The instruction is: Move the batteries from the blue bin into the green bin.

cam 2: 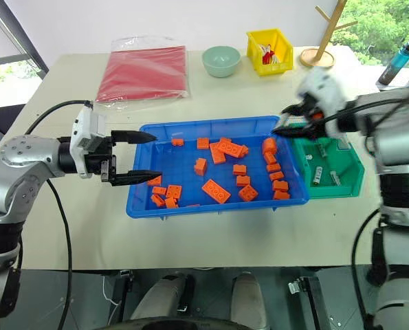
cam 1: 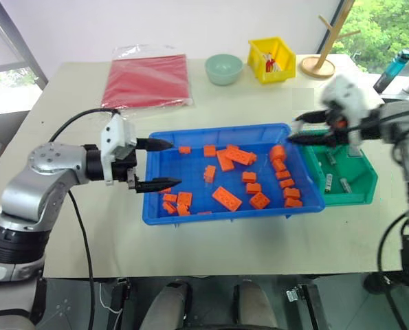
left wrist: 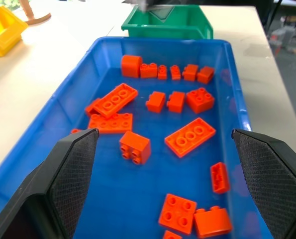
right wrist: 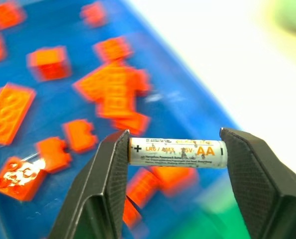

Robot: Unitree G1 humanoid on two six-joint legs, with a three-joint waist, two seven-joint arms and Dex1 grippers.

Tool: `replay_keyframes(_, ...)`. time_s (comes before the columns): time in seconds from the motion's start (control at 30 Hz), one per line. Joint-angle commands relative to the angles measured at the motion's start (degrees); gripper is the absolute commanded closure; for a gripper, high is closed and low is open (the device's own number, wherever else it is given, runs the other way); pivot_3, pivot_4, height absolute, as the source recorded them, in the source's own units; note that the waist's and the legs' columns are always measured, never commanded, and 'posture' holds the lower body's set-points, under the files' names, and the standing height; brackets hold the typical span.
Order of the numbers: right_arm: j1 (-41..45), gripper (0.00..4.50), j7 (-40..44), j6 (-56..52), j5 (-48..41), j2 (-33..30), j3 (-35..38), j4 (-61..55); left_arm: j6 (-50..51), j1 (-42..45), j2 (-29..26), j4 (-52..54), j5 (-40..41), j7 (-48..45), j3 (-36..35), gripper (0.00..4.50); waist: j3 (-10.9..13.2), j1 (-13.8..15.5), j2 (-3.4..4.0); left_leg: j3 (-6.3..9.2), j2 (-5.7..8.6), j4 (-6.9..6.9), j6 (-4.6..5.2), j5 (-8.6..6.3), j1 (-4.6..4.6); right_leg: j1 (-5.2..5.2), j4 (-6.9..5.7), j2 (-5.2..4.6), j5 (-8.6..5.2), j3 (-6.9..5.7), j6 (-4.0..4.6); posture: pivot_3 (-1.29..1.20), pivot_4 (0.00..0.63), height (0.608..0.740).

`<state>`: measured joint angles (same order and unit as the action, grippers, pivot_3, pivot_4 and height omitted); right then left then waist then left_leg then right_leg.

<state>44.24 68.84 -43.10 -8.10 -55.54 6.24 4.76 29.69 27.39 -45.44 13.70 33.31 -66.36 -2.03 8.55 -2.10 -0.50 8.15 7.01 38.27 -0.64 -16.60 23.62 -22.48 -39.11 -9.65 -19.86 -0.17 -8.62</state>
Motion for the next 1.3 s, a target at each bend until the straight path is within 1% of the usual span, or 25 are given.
replay_keyframes(0.03,-6.93,2.25,-5.07,-1.79,-0.78,-3.92,8.93,-1.35,-0.12,0.36,0.91,0.54,2.23,0.22,-2.18,0.0,0.0,0.18,0.0,-0.01,0.0,0.01,0.0,0.0,0.0,0.01,-0.01,0.0,0.0,0.0,0.0,0.0,0.15,0.717)
replay_keyframes(0.1,-12.52,2.25,-6.04,-1.22,-1.17,-4.96,11.16,-3.11,0.33,0.74,1.69,0.46,2.45,0.49,-1.42,0.0,0.0,0.16,0.0,-0.08,0.01,0.02,0.01,0.0,0.0,0.02,0.0,-0.03,0.0,0.01,0.0,0.0,0.15,0.717)
replay_keyframes(0.17,-16.56,2.25,-7.96,-2.69,-2.36,-4.16,13.27,-4.99,-0.5,1.05,2.21,0.32,1.59,-0.15,-0.04,0.0,0.0,-0.02,0.01,-0.13,-0.02,0.01,0.0,0.0,-0.02,0.02,-0.01,-0.03,0.0,0.01,0.0,0.0,0.15,0.717)
replay_keyframes(0.23,-20.23,2.25,-9.62,-2.29,-2.67,-3.64,13.73,-6.36,-0.98,1.63,2.7,-0.29,0.89,-0.51,0.92,0.0,-0.01,-0.42,0.02,-0.2,-0.04,-0.01,0.0,0.0,-0.03,0.0,-0.01,-0.03,0.0,0.01,0.0,0.0,0.15,0.717)
replay_keyframes(0.3,-22.6,1.2,-11.81,-1.56,-2.87,-2.58,14.04,-6.83,-0.26,1.95,3.21,-0.54,1.33,-0.08,0.95,0.0,-0.01,-0.5,0.02,-0.24,-0.07,-0.03,0.0,0.0,-0.04,0.0,-0.01,-0.01,0.0,0.01,0.0,0.0,0.15,0.717)
replay_keyframes(0.33,-23.22,0.85,-13.18,-1.41,-2.93,-2.09,14.17,-6.95,0.1,1.94,3.33,-0.42,1.5,0.16,0.91,0.0,-0.01,-0.47,0.02,-0.24,-0.12,-0.04,0.01,0.0,-0.05,0.0,-0.01,0.03,0.0,0.01,0.0,0.0,0.15,0.717)
replay_keyframes(0.37,-24.25,0.36,-14.37,-1.06,-2.94,-1.64,14.6,-7.61,0.26,1.58,3.24,0.16,1.58,0.12,1.01,0.0,-0.01,-0.42,0.02,-0.24,-0.13,-0.04,0.0,0.0,-0.05,0.0,0.0,0.04,0.0,0.01,0.0,0.0,0.15,0.717)
replay_keyframes(0.4,-25.09,0.12,-14.89,-1.43,-3.77,-1.18,15.72,-8.85,0.28,1.24,3.08,0.66,1.63,0.02,1.02,0.0,-0.01,-0.36,0.02,-0.24,-0.13,-0.03,0.0,0.0,-0.05,0.01,0.0,0.04,0.0,0.01,0.0,0.0,0.15,0.717)
replay_keyframes(0.5,-26.33,0.12,-15.54,-3.05,-6.65,-0.7,18.03,-11.35,0.25,0.9,2.79,1.04,1.69,-0.21,0.88,0.0,-0.01,-0.26,0.02,-0.24,-0.11,-0.02,0.0,0.0,-0.05,0.02,0.0,0.02,0.0,0.01,-0.01,0.0,0.15,0.717)
replay_keyframes(0.6,-30.69,0.12,-10.79,-1.0,-10.45,-2.55,22.98,-13.97,0.85,1.08,1.89,0.23,1.99,-0.53,-0.01,0.0,-0.01,0.17,0.02,-0.18,-0.1,0.0,0.01,0.0,-0.05,0.05,0.0,0.03,0.0,0.0,-0.01,0.0,0.15,0.717)
replay_keyframes(0.73,-37.59,0.12,-2.18,1.7,-13.78,-7.13,29.63,-13.09,0.11,1.08,0.06,-1.3,1.2,-1.37,-1.11,0.0,0.0,0.96,0.02,-0.18,-0.06,0.01,0.01,0.0,-0.06,0.08,0.02,0.01,0.0,0.0,-0.01,0.0,0.15,0.717)
replay_keyframes(0.8,-43.27,0.12,6.35,5.4,-13.92,-10.6,34.03,-9.79,0.96,1.48,-1.86,-2.35,2.44,-2.23,-3.36,0.0,0.0,1.14,0.02,-0.2,-0.05,0.02,0.01,0.0,-0.11,0.13,0.04,0.01,0.0,0.0,-0.01,0.0,0.15,0.717)
replay_keyframes(0.87,-46.93,0.12,11.79,8.36,-13.78,-13.17,36.41,-6.14,1.52,1.86,-3.35,-3.31,3.41,-2.83,-5.18,0.0,0.0,1.26,0.0,-0.2,-0.07,0.03,0.02,-0.01,-0.12,0.17,0.06,0.03,0.0,0.0,-0.01,0.0,0.15,0.717)
replay_keyframes(0.97,-47.38,0.12,15.49,14.38,-13.55,-15.41,36.84,2.02,0.5,0.9,-5.31,-4.73,3.21,-3.73,-7.15,0.0,0.0,1.02,0.0,-0.23,-0.07,0.02,0.03,-0.01,-0.18,0.22,0.12,0.02,0.0,0.0,-0.01,0.0,0.15,0.717)
replay_keyframes(1.07,-44.63,0.12,15.1,19.49,-12.67,-16.43,34.33,9.22,-0.41,-0.94,-6.62,-5.27,2.5,-4.14,-8.63,0.0,0.0,0.87,0.01,-0.26,-0.14,-0.01,0.02,-0.01,-0.22,0.21,0.13,0.05,0.0,0.0,-0.01,0.0,0.15,0.717)
replay_keyframes(1.17,-42.66,0.12,15.04,21.46,-13.19,-15.9,31.82,10.61,0.02,-2.46,-7.18,-3.8,3.16,-3.66,-9.88,0.0,0.01,0.72,0.01,-0.36,-0.22,-0.04,0.02,-0.01,-0.22,0.18,0.14,0.07,0.0,0.0,-0.01,0.0,0.15,0.717)
replay_keyframes(1.3,-38.02,0.12,13.18,22.12,-14.48,-14.04,27.37,10.68,-0.34,-3.19,-7.34,-2.38,2.92,-2.8,-10.83,0.0,0.01,0.83,0.01,-0.36,-0.23,-0.02,0.02,-0.01,-0.21,0.19,0.18,0.07,0.0,0.0,-0.01,0.0,0.15,0.717)
